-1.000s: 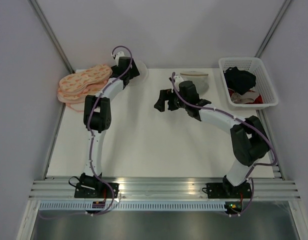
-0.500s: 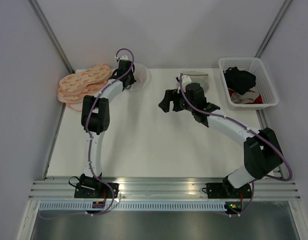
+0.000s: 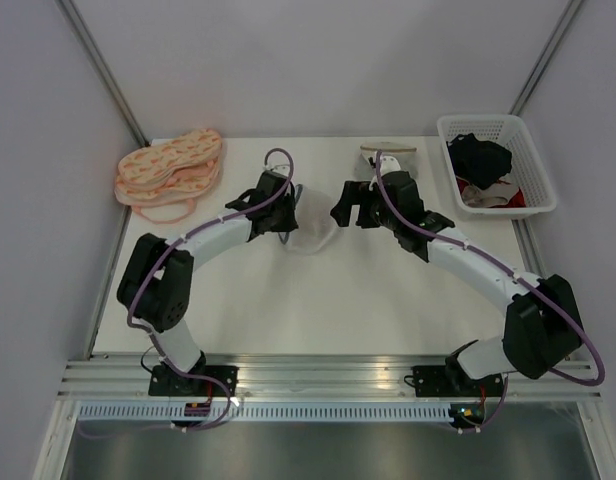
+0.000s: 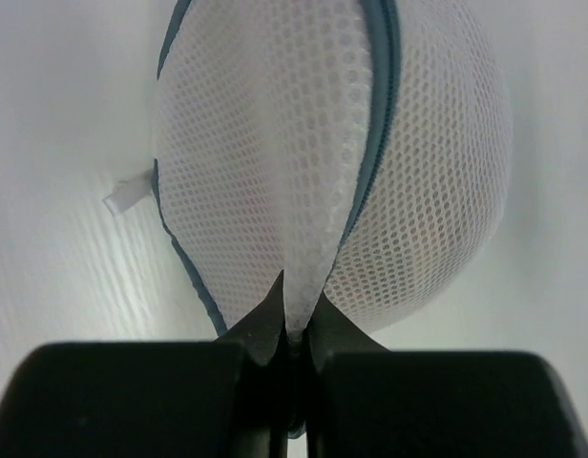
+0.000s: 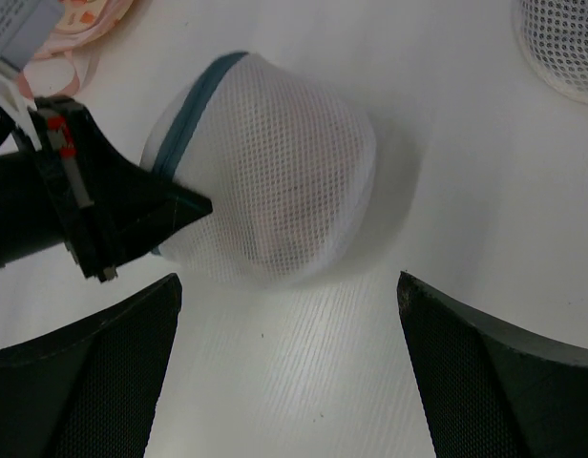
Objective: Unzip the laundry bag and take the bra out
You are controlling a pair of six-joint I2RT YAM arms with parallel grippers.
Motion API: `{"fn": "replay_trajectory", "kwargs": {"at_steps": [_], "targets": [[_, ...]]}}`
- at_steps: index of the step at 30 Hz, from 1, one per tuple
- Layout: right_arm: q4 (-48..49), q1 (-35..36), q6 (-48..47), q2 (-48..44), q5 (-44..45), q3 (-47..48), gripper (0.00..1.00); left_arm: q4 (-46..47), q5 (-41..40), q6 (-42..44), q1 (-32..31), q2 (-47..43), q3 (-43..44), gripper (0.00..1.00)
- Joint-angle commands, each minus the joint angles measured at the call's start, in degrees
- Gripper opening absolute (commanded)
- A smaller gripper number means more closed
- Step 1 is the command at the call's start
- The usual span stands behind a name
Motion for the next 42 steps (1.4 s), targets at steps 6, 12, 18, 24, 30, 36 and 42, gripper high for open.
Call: {"fn": "replay_trajectory", "kwargs": {"at_steps": [6,12,18,24,30,36,42], "targets": [[-4.75,0.65,-0.29,-10.40,1.69,-3.72,0.98,-1.03,-6.72,-22.05,-8.21,-16.80,-13.94,0.02],[-7.57,0.74,-0.64,-14.10,2.13,-5.39,0.98,-3.74,-9.47,-21.98,-15.43,-15.51,-11.67,0.02],[-8.36,0.92,-0.82,-15.94,2.13,-7.15,0.98,-4.90,-15.07,-27.51,-19.12,-14.61,-12.01,0.85],[-10.82,1.18,-1.44,-17.87,3.36,-7.85,0.98,-4.37,-20.54,-30.06,-20.09,-25.84,-14.99,1.00],[-10.65,3.46,-0.04,-18.58,0.64,-8.46,0.98,-4.54,-21.25,-30.07,-20.18,-44.74,-23.43,1.00],[-4.33,10.47,5.15,-14.11,0.71,-7.33,0.98,-8.67,-23.44,-31.29,-20.18,-56.16,-30.63,1.00],[6.80,15.59,11.21,-5.58,5.29,-4.95,0.71,-9.81,-23.45,-31.82,-20.18,-61.10,-34.16,1.00]]}}
